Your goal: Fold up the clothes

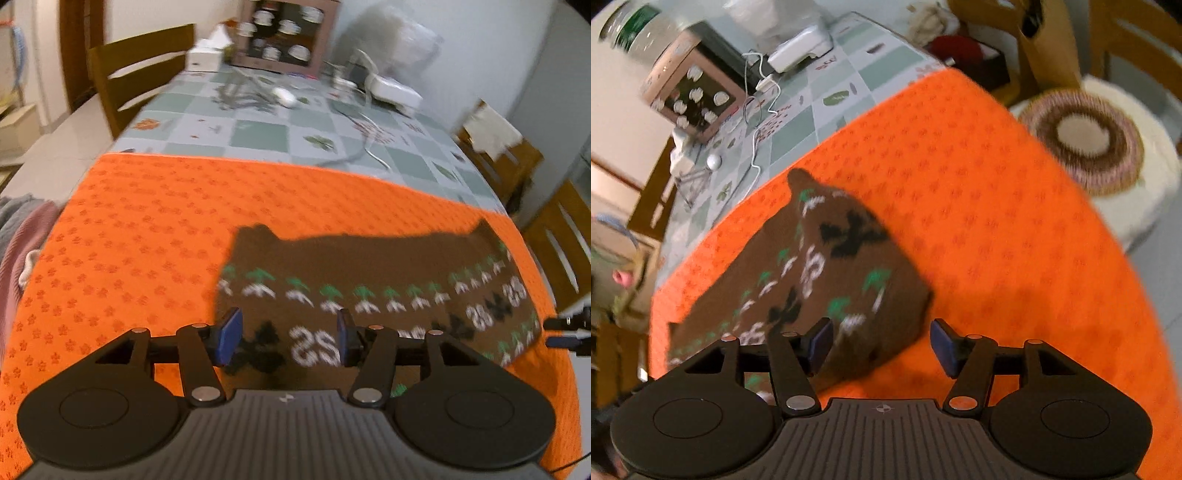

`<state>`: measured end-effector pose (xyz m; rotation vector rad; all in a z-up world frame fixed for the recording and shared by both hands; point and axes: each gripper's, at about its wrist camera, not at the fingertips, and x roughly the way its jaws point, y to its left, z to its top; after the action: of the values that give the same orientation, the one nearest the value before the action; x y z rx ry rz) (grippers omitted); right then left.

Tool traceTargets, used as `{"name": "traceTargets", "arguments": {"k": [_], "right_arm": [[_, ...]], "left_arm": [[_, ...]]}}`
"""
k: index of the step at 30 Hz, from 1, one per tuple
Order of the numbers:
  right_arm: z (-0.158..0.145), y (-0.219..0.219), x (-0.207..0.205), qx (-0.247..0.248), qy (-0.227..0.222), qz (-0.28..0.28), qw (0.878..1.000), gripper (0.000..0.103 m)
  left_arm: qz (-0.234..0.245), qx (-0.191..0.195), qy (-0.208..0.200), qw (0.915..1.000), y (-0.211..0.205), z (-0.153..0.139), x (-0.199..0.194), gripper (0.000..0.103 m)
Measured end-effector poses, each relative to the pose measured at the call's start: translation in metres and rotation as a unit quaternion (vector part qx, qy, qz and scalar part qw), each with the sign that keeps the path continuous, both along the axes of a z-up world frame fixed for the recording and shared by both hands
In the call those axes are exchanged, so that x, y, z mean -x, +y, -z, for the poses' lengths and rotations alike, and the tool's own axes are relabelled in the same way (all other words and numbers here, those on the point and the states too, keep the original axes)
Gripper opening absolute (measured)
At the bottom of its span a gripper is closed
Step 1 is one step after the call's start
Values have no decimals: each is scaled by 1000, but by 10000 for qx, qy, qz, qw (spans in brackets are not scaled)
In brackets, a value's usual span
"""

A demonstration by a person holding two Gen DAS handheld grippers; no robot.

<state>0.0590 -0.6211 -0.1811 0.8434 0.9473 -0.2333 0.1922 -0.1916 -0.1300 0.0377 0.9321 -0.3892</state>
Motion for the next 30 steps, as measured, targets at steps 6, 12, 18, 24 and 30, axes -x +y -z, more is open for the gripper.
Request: {"name": "traceTargets", "arguments": {"k": [6, 12, 18, 24, 30], "right_arm": [[17, 42, 4, -823, -315, 336, 9955, 62], [35, 84, 2, -1601, -640, 661, 9828, 62], [55, 116, -3, -2272, -762, 1152, 9640, 62], [57, 127, -6, -2195, -978, 1651, 9566, 62], [62, 130, -8, -2154, -1155, 1907, 9507, 16]], "left_arm": [[360, 15, 98, 9993, -11, 8, 10, 63], [586, -83, 77, 9982, -14, 7, 10, 63], [667, -215, -54, 9975, -9, 0, 6, 63], [740, -253, -115, 9969, -7, -2, 5, 63], [830, -294, -178, 9960, -5, -6, 5, 63]]}}
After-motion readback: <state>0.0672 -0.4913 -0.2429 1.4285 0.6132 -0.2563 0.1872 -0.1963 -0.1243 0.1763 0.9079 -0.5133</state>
